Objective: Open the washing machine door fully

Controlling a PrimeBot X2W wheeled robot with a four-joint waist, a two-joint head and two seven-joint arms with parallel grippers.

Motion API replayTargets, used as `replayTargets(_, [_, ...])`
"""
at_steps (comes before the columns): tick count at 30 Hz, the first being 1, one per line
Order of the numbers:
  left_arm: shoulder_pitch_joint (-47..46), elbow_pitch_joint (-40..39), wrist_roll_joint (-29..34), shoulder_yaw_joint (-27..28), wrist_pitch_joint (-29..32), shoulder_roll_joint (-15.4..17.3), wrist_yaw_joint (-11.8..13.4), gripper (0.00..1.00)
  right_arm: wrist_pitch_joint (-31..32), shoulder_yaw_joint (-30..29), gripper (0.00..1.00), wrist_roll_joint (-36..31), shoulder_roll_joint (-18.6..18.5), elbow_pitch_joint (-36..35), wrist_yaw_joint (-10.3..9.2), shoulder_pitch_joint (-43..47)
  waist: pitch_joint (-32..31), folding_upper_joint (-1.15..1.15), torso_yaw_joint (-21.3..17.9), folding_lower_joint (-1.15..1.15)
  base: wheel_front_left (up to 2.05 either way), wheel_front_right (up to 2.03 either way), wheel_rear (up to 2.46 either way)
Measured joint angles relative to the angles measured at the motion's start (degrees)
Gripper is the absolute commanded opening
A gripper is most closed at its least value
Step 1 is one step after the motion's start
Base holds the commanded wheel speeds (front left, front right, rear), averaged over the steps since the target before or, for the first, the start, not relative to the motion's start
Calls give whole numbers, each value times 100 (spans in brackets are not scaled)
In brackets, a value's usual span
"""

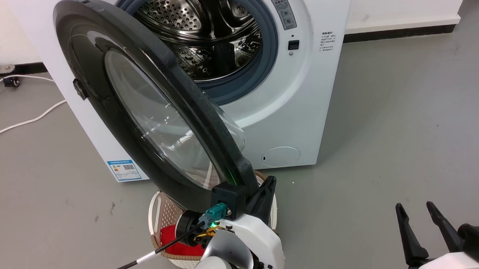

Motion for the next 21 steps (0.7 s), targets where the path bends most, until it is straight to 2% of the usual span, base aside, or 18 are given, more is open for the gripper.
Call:
replayTargets(12, [136, -118, 21, 20, -75, -2, 301, 0, 5, -42, 100, 43, -1, 46, 0, -40, 92, 0, 85, 0, 0, 0, 0])
replayTargets(21, [440, -586, 204, -94, -15, 230, 482, 0, 29, -103, 100, 57, -16, 71, 0, -36, 81, 0, 335, 0, 0, 0, 0])
